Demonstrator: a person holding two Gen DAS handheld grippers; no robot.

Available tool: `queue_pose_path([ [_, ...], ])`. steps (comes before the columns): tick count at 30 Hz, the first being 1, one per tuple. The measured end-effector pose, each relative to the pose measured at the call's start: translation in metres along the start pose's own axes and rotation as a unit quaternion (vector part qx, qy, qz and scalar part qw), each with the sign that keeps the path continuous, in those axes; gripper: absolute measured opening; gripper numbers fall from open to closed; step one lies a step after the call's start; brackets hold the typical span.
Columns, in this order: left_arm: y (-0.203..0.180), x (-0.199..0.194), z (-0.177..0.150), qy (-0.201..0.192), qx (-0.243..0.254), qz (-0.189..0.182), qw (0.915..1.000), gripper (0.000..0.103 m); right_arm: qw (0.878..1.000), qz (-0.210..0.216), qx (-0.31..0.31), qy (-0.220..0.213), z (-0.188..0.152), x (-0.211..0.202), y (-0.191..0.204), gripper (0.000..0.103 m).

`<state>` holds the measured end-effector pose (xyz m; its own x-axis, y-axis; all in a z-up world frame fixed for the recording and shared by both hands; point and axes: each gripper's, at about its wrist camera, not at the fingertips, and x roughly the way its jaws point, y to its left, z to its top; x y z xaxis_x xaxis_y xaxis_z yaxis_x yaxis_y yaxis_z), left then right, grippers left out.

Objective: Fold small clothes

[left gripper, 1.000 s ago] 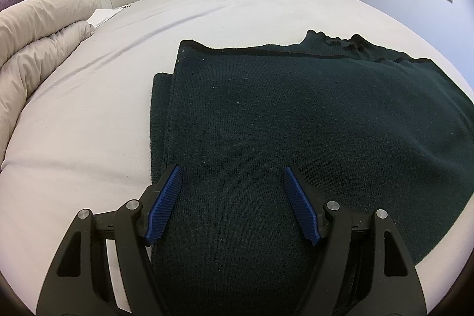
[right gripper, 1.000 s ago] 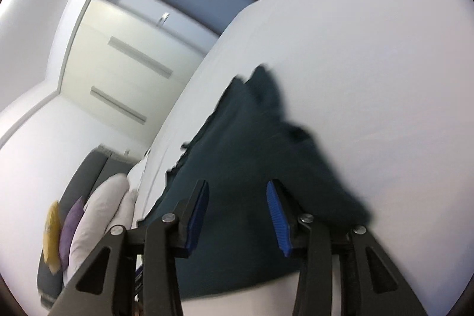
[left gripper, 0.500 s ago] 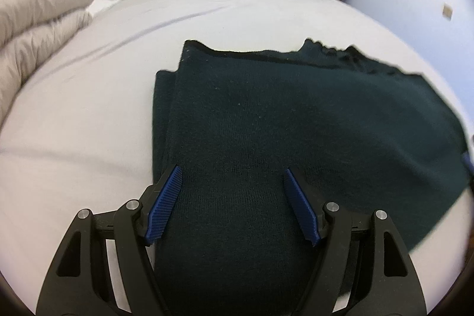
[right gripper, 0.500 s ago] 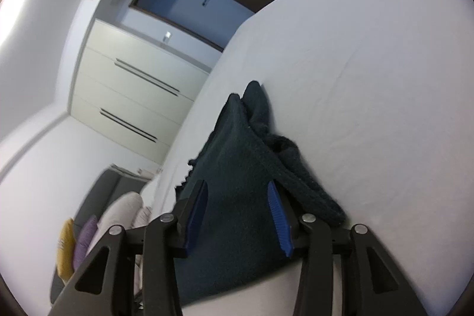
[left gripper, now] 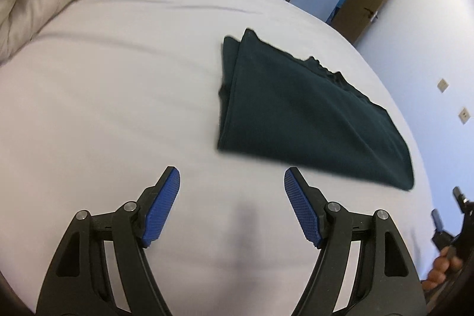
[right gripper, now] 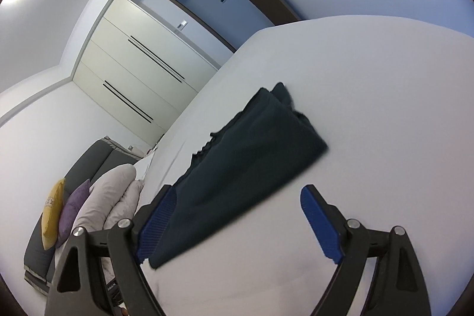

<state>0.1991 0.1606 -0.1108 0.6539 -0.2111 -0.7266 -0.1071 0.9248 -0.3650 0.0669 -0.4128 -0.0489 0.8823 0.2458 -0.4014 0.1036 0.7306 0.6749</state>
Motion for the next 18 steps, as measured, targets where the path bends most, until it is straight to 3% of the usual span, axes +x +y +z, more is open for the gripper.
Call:
queue_pose_path([
  [8, 0.031, -0.017, -0.025, 0.022, -0.103, -0.060, 0.9926, 0.074, 1.000, 0.000, 0.002, 0.008, -0.027, -0.045, 0.009, 0.089],
  [11, 0.034, -0.024, -0.029, 0.020, -0.119, -0.084, 0.9892, 0.076, 1.000, 0.006, -0.017, 0.003, -0.030, -0.063, 0.021, 0.088],
  [15, 0.042, -0.028, -0.038, 0.026, -0.154, -0.116, 0.9809, 0.079, 0.999, 0.012, -0.035, 0.007, -0.035, -0.072, 0.035, 0.088],
  [18, 0.054, -0.025, -0.042, 0.034, -0.199, -0.140, 0.9693, 0.079, 0.998, 0.025, -0.049, 0.021, -0.042, -0.065, 0.045, 0.088],
])
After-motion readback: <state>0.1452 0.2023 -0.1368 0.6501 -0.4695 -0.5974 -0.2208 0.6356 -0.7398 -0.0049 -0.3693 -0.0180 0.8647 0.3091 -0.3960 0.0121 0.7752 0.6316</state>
